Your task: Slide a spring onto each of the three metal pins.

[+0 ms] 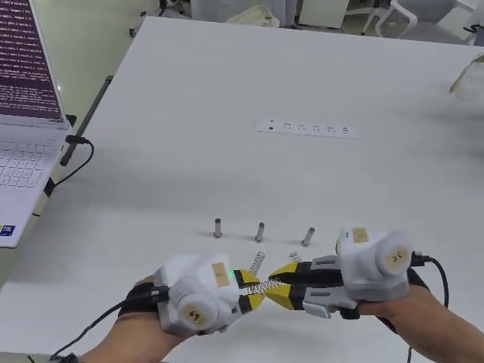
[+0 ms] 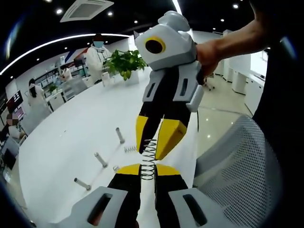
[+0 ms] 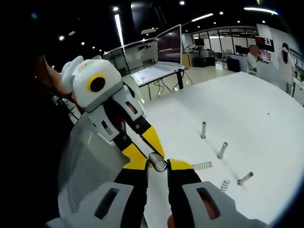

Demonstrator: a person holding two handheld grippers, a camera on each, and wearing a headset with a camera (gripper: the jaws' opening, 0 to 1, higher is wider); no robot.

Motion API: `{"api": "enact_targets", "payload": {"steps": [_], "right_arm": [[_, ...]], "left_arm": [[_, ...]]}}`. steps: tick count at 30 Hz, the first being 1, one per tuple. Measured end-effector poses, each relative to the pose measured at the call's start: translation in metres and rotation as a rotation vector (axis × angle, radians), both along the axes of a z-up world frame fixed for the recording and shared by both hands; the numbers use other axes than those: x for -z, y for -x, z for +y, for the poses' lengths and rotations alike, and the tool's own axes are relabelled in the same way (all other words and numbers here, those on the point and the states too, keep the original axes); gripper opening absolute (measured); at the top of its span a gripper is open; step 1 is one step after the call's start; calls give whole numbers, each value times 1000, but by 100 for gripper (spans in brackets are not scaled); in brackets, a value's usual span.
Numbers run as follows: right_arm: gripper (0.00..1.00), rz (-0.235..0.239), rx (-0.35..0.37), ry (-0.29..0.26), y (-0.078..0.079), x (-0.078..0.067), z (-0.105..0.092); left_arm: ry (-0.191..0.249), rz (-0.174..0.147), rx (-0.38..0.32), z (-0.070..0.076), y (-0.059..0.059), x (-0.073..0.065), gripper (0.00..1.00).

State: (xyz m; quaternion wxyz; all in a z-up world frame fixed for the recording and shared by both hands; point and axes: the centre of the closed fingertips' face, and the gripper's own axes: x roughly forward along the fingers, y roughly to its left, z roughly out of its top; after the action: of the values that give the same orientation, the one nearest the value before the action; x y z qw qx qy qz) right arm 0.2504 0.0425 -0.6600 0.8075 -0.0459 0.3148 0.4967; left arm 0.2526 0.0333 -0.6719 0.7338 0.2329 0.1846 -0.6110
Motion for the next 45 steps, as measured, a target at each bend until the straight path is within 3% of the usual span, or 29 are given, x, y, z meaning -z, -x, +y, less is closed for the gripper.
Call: {"api": "enact_targets", "payload": {"steps": [10, 23, 32, 45], "right_arm": [[13, -56, -164, 146, 5, -4, -4], [9, -100, -387, 247, 15, -11, -2], [8, -150, -512, 356, 23, -6, -3], [8, -147, -519, 388, 26, 2, -5]], "left_arm": [[39, 14, 33, -10, 4, -9, 2], [57, 23, 92, -13, 12, -17, 2], [57, 64, 121, -15, 19, -13, 2], [49, 91, 116, -17, 22, -4, 3]]}}
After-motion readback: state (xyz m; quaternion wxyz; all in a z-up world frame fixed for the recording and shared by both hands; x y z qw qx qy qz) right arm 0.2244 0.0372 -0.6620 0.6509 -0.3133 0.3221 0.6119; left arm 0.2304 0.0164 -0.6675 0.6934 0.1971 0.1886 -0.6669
